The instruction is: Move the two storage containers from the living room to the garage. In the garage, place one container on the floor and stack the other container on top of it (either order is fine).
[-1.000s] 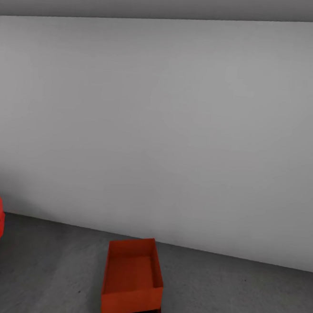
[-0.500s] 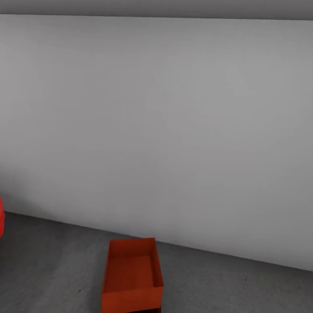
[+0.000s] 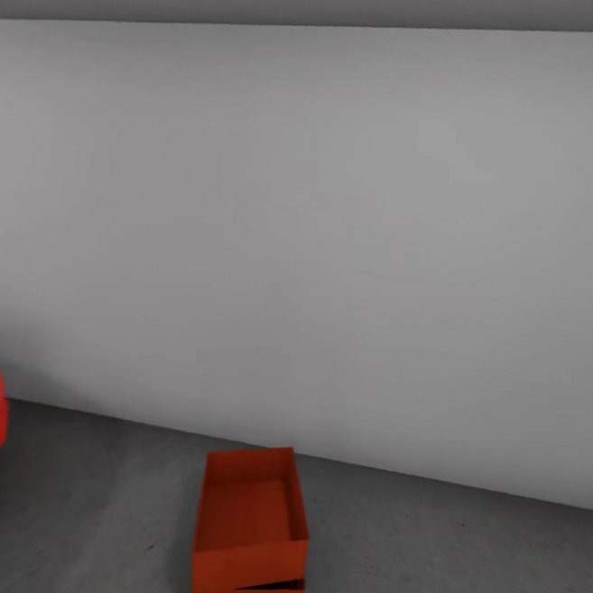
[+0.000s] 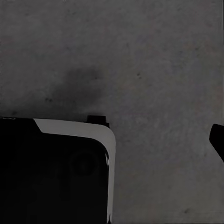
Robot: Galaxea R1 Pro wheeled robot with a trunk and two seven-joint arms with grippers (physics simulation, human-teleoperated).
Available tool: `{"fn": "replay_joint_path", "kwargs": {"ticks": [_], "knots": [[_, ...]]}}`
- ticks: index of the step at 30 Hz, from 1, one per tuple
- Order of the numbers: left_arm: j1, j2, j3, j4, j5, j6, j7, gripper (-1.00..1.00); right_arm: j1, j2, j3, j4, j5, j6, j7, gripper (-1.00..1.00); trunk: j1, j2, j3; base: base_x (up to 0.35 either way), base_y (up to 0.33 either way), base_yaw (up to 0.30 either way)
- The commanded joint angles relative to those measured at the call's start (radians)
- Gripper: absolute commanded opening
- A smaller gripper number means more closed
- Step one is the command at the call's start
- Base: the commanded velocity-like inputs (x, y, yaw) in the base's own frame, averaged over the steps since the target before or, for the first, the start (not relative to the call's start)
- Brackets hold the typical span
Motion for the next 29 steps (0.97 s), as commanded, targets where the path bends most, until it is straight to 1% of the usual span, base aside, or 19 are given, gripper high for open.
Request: {"fn": "replay_joint_path", "kwargs": {"ticks": [1, 6, 10, 17, 29], "knots": [[-0.001, 0.0, -0.009, 0.0, 0.008, -0.003, 0.0, 1.0, -0.001, 0.0, 0.008, 0.003, -0.011, -0.006, 0.003, 1.0, 0.0, -0.001, -0.002, 0.0, 0.0, -0.171], [-0.001, 0.0, -0.009, 0.0, 0.008, -0.003, 0.0, 1.0, -0.001, -0.001, 0.006, 0.003, -0.014, -0.007, 0.002, 1.0, 0.0, -0.001, -0.002, 0.0, 0.0, -0.225], [-0.001, 0.0, -0.009, 0.0, 0.008, -0.003, 0.0, 1.0, -0.001, -0.002, 0.006, 0.003, -0.015, -0.006, 0.0, 1.0, 0.0, -0.001, -0.002, 0.0, 0.0, -0.115], [-0.001, 0.001, -0.006, 0.001, 0.012, -0.003, 0.0, 1.0, -0.001, 0.0, 0.007, 0.003, -0.006, -0.005, -0.003, 1.0, 0.0, -0.001, -0.002, 0.0, 0.0, -0.015], [-0.001, 0.002, -0.005, 0.0, 0.014, -0.003, 0.0, 1.0, -0.001, -0.004, 0.008, 0.003, -0.004, -0.005, -0.003, 1.0, 0.0, -0.001, -0.002, 0.0, 0.0, -0.001]]}}
